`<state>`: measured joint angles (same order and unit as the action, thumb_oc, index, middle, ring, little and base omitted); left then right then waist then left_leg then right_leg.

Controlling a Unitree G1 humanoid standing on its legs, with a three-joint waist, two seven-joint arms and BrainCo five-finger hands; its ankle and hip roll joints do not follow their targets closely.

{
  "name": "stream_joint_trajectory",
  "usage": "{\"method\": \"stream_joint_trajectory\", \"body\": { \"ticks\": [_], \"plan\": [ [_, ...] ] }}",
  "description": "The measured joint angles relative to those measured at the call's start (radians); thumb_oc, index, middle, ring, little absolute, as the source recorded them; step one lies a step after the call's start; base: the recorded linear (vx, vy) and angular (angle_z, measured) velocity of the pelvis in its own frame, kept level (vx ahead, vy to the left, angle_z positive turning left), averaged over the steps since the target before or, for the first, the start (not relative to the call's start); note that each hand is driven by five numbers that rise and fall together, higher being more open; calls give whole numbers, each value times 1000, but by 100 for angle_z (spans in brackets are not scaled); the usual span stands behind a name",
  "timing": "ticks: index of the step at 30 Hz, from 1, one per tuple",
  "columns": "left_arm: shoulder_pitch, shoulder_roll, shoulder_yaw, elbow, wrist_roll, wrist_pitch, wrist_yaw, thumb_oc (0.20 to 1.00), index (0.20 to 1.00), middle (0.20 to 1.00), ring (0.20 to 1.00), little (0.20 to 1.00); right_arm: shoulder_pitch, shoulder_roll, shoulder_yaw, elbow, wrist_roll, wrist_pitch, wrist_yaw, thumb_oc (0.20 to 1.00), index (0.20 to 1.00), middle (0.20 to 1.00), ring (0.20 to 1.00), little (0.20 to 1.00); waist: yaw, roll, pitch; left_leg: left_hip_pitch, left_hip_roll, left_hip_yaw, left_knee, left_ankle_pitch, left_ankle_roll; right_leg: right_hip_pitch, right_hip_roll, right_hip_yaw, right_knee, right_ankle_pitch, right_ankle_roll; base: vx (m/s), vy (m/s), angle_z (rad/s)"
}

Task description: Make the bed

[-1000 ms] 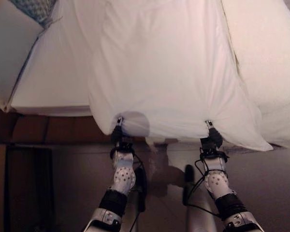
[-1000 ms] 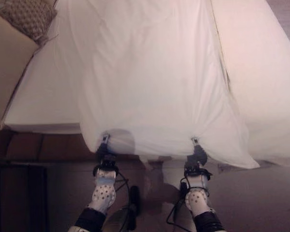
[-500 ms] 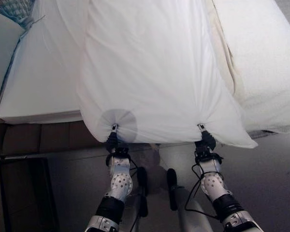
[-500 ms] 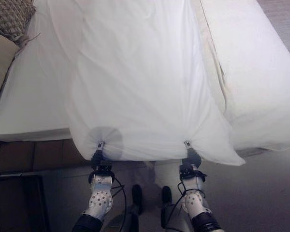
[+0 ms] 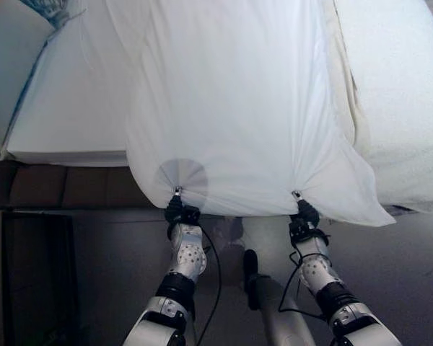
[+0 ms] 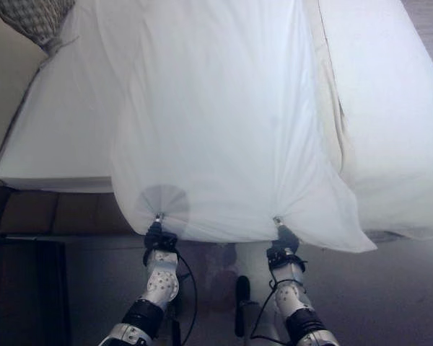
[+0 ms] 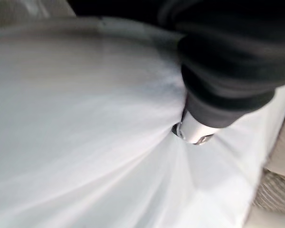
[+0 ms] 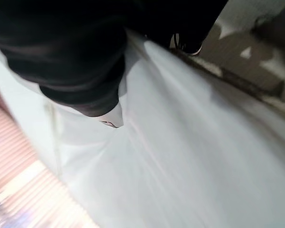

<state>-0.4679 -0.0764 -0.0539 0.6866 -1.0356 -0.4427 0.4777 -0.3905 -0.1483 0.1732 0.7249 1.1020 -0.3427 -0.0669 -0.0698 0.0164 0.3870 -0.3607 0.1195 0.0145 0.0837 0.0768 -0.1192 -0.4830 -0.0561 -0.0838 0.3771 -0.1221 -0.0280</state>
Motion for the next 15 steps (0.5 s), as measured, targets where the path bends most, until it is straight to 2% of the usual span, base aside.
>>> {"method": "stream_joint_trajectory", "body": {
  "ticks": [1,3,4,7,15],
  "plan": [
    [-39,-2,4,83,0,1,-1,200,200,200,200,200,-18,-5,-1,57,-17,13,-1,200,200,200,200,200,9,-1,0,4,-14,15,1,0,0,-7,-20,19,12,4,12,91,370,-5],
    [-52,1,22,125,1,4,-8,200,200,200,200,200,-32,-7,13,106,-48,34,6,200,200,200,200,200,14,-1,0,19,-48,23,10,-2,2,9,-49,51,-11,23,42,75,227,-25],
    [-65,13,40,197,1,11,-33,200,200,200,200,200,-48,-7,24,155,-75,44,26,200,200,200,200,200,27,0,0,38,-62,44,11,-10,13,33,-61,72,-42,33,60,48,81,-36],
    [-102,28,82,317,1,49,-54,200,200,200,200,200,-63,-4,30,214,-110,72,43,200,200,200,200,200,28,11,-7,65,-71,62,-18,-18,21,70,-69,76,-117,62,92,47,64,-23],
    [-119,47,144,404,45,150,-56,200,200,200,200,200,-93,1,0,318,-218,142,53,200,200,200,200,200,29,13,-47,76,-59,65,-38,-18,22,93,-54,77,-173,86,95,36,-7,-5]
  ]
}}
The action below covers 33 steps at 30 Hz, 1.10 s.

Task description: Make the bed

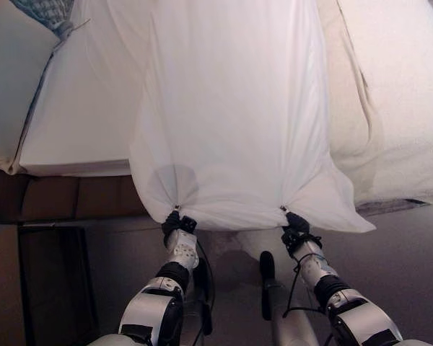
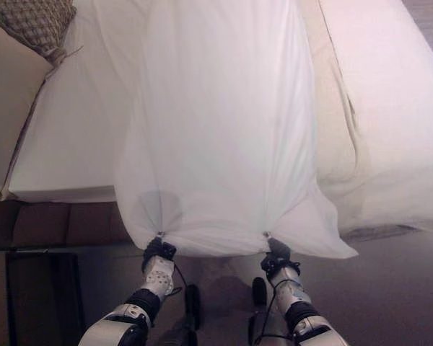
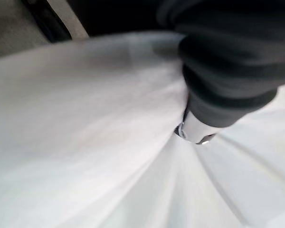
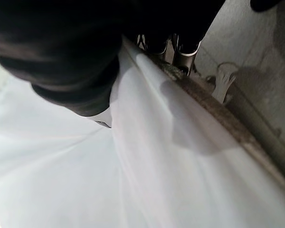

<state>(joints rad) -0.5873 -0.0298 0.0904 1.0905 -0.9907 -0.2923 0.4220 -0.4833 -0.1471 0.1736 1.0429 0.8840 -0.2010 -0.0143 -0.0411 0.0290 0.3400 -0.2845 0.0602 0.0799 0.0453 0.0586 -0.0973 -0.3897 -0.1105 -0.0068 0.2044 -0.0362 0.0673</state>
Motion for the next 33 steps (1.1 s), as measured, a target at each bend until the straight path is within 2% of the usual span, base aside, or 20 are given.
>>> {"method": "stream_joint_trajectory", "body": {
  "ticks": [2,3,4,5,6,10,15,18,19,23,25,27,29,31,33],
  "plan": [
    [0,8,12,26,31,24,0,200,200,200,200,200,0,0,-1,17,-21,16,5,200,200,200,200,200,0,0,-2,15,4,0,3,0,0,17,4,0,-2,0,0,19,-3,-4],
    [0,8,12,38,36,30,2,200,200,200,200,200,-1,-1,-1,26,-32,24,6,388,388,388,388,388,-1,1,-12,13,5,0,10,0,0,19,4,-1,-4,0,0,35,3,-3],
    [-1,9,12,40,37,34,8,351,351,351,351,351,-1,-2,-2,30,-40,31,6,727,727,727,727,727,-1,1,-15,13,5,0,10,0,0,20,4,-1,-5,0,0,46,3,0],
    [-2,13,13,57,40,48,15,699,699,699,699,699,-1,-2,-2,63,-51,46,8,1000,1000,1000,1000,1000,-4,2,-28,14,5,0,6,0,0,26,4,-2,-19,0,-1,0,0,0],
    [-1,14,18,71,40,57,30,1000,1000,1000,1000,1000,2,-4,-6,81,-58,59,7,1000,1000,1000,1000,1000,-7,2,-30,18,4,0,6,0,0,33,3,-4,-24,1,-2,16,-5,5],
    [47,35,33,85,40,71,54,1000,1000,1000,1000,1000,23,-21,-2,126,-98,97,6,1000,1000,1000,1000,1000,-17,0,-32,18,5,0,2,0,0,39,3,-9,-31,1,-2,24,-13,5],
    [176,92,28,154,35,91,61,1000,1000,1000,1000,1000,176,-64,-5,238,-109,141,-8,1000,1000,1000,1000,1000,-21,0,-31,14,6,-1,-2,0,0,38,4,-22,-31,4,-6,21,-9,6],
    [250,96,18,174,38,105,60,1000,1000,1000,1000,1000,242,-68,-10,263,-112,149,-10,1000,1000,1000,1000,1000,-19,2,-30,10,11,-1,-7,0,0,33,9,-29,-31,11,-5,13,-14,4],
    [276,94,3,175,42,113,57,1000,1000,1000,1000,1000,256,-67,-10,265,-124,150,-10,1000,1000,1000,1000,1000,-20,7,-28,10,17,-1,-17,-8,15,26,16,-30,-31,13,-3,17,-7,-3],
    [319,89,-45,133,113,129,37,1000,1000,1000,1000,1000,260,-66,-8,241,-168,148,-7,1000,1000,1000,1000,1000,-17,15,-22,-25,13,1,-21,7,26,-22,12,-23,-7,27,2,6,-15,-2],
    [369,102,-126,38,213,128,21,1000,1000,1000,1000,1000,273,-67,-2,177,-168,142,5,1000,1000,1000,1000,1000,-15,20,-20,-40,10,0,-22,13,31,-46,9,-21,13,26,2,2,-35,2],
    [397,99,-154,-39,244,128,6,1000,1000,1000,1000,1000,282,-70,0,125,-166,137,13,1000,1000,1000,1000,1000,-13,29,-14,-47,9,-2,-26,22,31,-57,9,-21,22,27,2,0,-28,5],
    [463,134,-269,-231,334,130,-10,1000,1000,1000,1000,1000,317,-78,21,-4,-146,128,30,1000,1000,1000,1000,1000,-13,37,-9,-59,8,-3,-31,30,31,-75,8,-22,32,26,1,-2,-22,4],
    [486,182,-339,-357,437,129,-81,1000,1000,1000,1000,1000,335,-101,65,-109,-146,112,53,1000,1000,1000,1000,1000,-2,47,4,-61,7,-7,-35,38,27,-76,7,-27,34,26,1,-3,-12,5],
    [473,209,-350,-394,494,126,-134,1000,1000,1000,1000,1000,329,-108,75,-146,-145,94,71,1000,1000,1000,1000,1000,0,48,5,-61,7,-7,-35,40,26,-76,6,-29,35,26,1,-5,-4,2]
  ]
}}
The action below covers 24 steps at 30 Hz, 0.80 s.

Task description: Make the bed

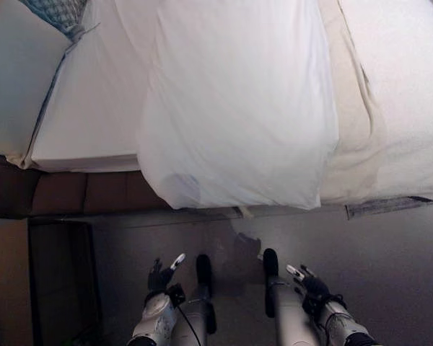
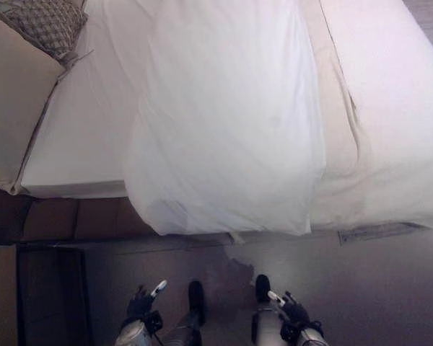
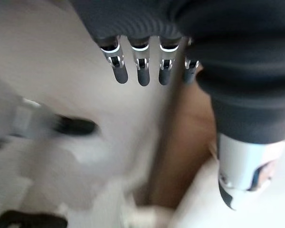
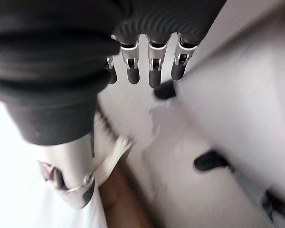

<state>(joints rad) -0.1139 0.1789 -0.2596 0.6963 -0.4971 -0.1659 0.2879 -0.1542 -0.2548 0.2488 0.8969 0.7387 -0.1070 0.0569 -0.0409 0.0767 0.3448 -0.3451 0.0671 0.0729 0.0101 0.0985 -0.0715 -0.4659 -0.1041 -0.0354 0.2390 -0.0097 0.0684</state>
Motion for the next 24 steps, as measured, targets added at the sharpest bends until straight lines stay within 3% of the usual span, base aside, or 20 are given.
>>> {"method": "stream_joint_trajectory", "body": {
  "ticks": [4,8,13,18,22,24],
  "plan": [
    [-36,86,-70,-68,52,-30,-160,1000,1000,1000,1000,1000,-22,-65,64,-182,-4,-36,30,1000,1000,1000,1000,1000,-1,-2,3,-18,-5,2,7,3,3,-18,-3,1,3,1,1,-21,-1,0],
    [-145,135,-156,-98,49,-58,-309,1000,1000,1000,1000,1000,-150,-108,108,-190,-2,-50,106,1000,1000,1000,1000,1000,1,-11,27,-46,-9,3,25,4,4,-46,-3,2,24,3,-3,-78,-10,3],
    [-411,185,-246,-129,30,-65,-495,1000,1000,1000,1000,1000,-376,-121,155,-182,33,-41,232,1000,1000,1000,1000,1000,0,-30,87,-138,-13,0,102,-3,4,-137,-11,9,103,-6,-5,-97,-13,4],
    [-592,248,-311,-121,6,-56,-591,1000,1000,1000,1000,1000,-519,-138,200,-162,68,-3,305,1000,1000,1000,1000,1000,-1,-35,99,-255,-13,-7,211,-22,-1,-247,-21,19,197,-20,-15,-76,0,3],
    [-695,253,-307,-79,3,-56,-601,1000,1000,1000,1000,1000,-617,-147,200,-116,108,16,327,1000,1000,1000,1000,1000,-16,-40,102,-366,-11,-21,324,-51,-4,-343,-23,21,282,-39,-20,-47,21,6],
    [-742,269,-303,-58,3,-58,-589,1000,1000,1000,1000,1000,-680,-154,200,-99,122,27,329,1000,1000,1000,1000,1000,-20,-43,102,-442,0,-23,413,-92,0,-405,-18,25,330,-54,-23,-38,20,-8]
  ]
}}
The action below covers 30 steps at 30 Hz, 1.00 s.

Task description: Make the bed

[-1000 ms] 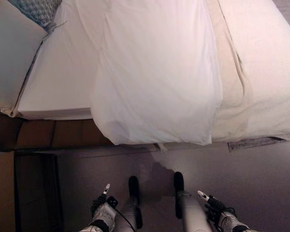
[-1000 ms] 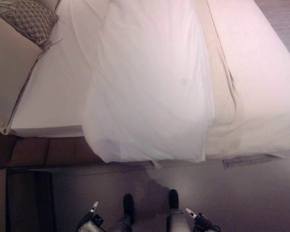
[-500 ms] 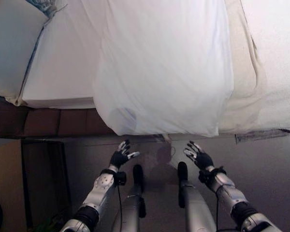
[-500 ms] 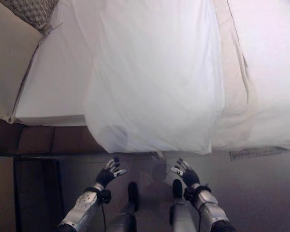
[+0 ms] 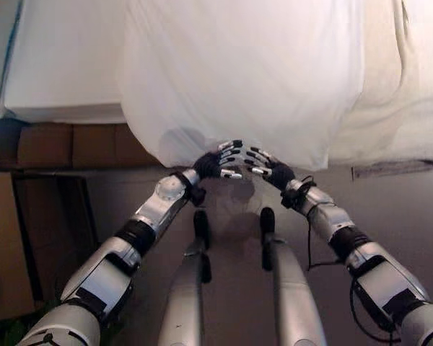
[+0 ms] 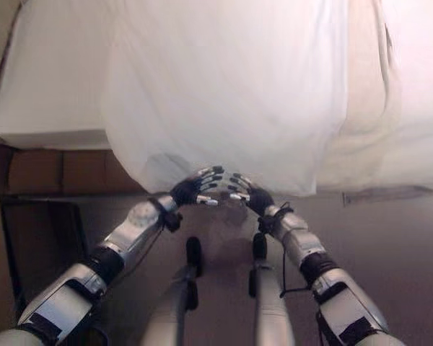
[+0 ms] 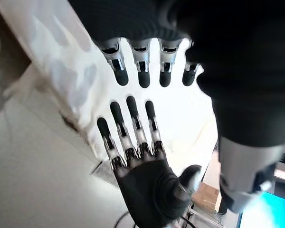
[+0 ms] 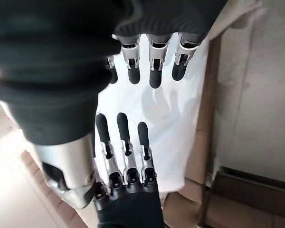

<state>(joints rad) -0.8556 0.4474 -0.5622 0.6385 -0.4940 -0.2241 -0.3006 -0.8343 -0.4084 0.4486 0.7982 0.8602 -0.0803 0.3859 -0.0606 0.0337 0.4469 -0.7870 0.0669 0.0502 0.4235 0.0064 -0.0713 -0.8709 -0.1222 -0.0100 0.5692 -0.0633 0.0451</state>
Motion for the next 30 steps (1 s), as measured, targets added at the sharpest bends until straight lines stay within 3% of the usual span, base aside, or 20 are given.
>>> {"method": "stream_joint_trajectory", "body": {
  "ticks": [8,12,15,20,24,30],
  "plan": [
    [-235,41,-6,221,4,-9,82,1000,1000,1000,1000,1000,-243,-12,61,136,97,22,-14,1000,1000,1000,1000,1000,-5,-10,4,-176,20,-8,166,-35,0,-152,15,8,107,0,-9,-30,8,-6],
    [-306,46,-1,365,10,-11,203,1000,1000,1000,1000,1000,-328,3,60,230,116,4,-112,1000,1000,1000,1000,1000,-7,-12,3,-196,20,-13,176,-36,0,-166,15,7,108,4,-7,0,0,0],
    [-348,52,-6,446,11,-4,227,1000,1000,1000,1000,1000,-397,7,56,304,115,-22,-170,1000,1000,1000,1000,1000,-11,-15,3,-213,22,-12,196,-41,5,-179,15,8,114,5,-5,0,0,0],
    [-395,68,-3,493,47,7,292,1000,1000,1000,1000,1000,-467,5,44,384,100,-27,-247,1000,1000,1000,1000,1000,-11,-36,1,-218,23,-3,191,-44,10,-184,15,13,99,13,-6,25,1,-3],
    [-429,67,2,545,50,29,385,1000,1000,1000,1000,1000,-518,4,19,468,87,-37,-367,1000,1000,1000,1000,1000,-18,-39,3,-207,17,2,173,-36,12,-173,10,16,84,24,-4,0,0,0],
    [-439,62,48,623,49,82,476,1000,1000,1000,1000,1000,-519,-20,-59,577,40,-33,-513,1000,1000,1000,1000,1000,-32,-44,6,-111,0,4,52,2,12,-87,-5,4,13,37,-1,20,-38,9]
  ]
}}
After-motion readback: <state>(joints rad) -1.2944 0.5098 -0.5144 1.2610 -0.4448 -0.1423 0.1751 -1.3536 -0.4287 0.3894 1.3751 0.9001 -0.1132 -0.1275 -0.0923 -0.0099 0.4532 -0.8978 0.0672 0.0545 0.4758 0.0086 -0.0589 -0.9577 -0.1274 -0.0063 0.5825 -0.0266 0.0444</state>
